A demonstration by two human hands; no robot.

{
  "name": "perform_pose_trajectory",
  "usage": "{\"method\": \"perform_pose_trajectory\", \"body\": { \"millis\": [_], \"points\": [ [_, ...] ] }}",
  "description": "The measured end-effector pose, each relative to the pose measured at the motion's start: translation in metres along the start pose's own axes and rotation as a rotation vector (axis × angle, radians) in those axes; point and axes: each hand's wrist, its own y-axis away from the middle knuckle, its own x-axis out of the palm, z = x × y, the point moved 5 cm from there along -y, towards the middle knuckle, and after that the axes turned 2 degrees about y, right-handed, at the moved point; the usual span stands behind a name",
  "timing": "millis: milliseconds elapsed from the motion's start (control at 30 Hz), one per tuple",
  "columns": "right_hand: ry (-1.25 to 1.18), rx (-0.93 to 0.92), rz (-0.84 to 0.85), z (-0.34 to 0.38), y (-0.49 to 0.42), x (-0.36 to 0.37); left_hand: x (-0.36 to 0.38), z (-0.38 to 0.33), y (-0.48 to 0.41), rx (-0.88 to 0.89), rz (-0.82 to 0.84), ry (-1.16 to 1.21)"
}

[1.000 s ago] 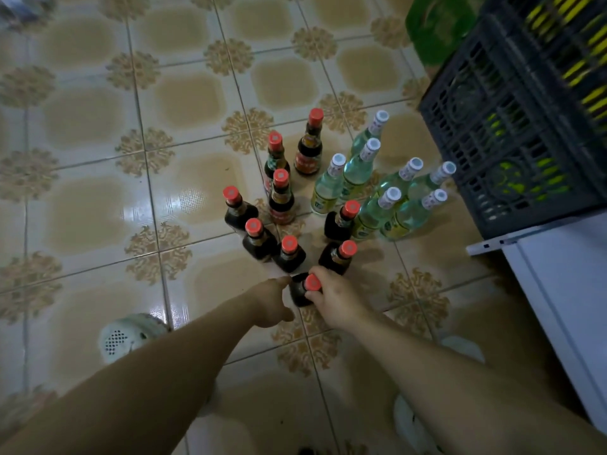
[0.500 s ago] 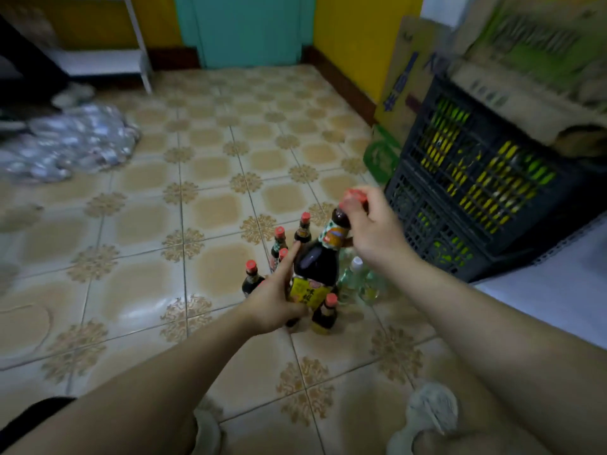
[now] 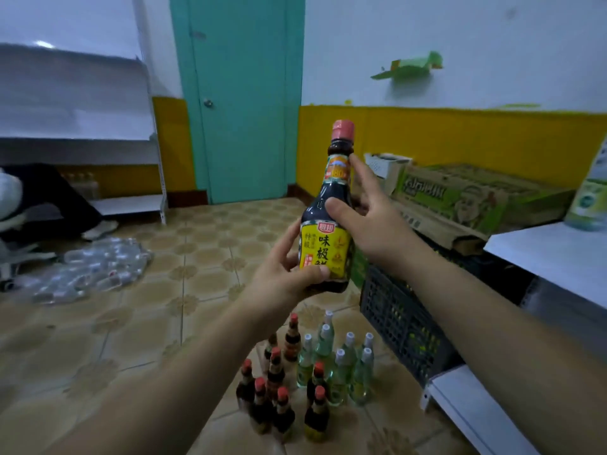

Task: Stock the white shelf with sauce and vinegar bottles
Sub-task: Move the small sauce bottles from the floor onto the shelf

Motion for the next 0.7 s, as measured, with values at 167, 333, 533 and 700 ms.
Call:
{"method": "perform_pose_trajectory", "body": {
  "millis": [167,333,533,700],
  "points": [
    [-0.002,-0.051,-0.024,0.049,0.007,-0.027,0.036,-0.044,0.015,0.048,0.071,-0.015],
    [0.044,-0.106,-0.051,0.09,0.031,-0.052,0.07,-0.069,0.031,0.108,0.05,-0.019],
    [0.205,-0.111,-0.085,0.115,0.064,-0.089,0.115,-0.084,0.036,0.147,0.124,0.037],
    [0.245,-0.057,-0.235,0.114,0.099,-0.135,0.164,-0.072,0.03,0.1,0.241,0.051]
  ]
}}
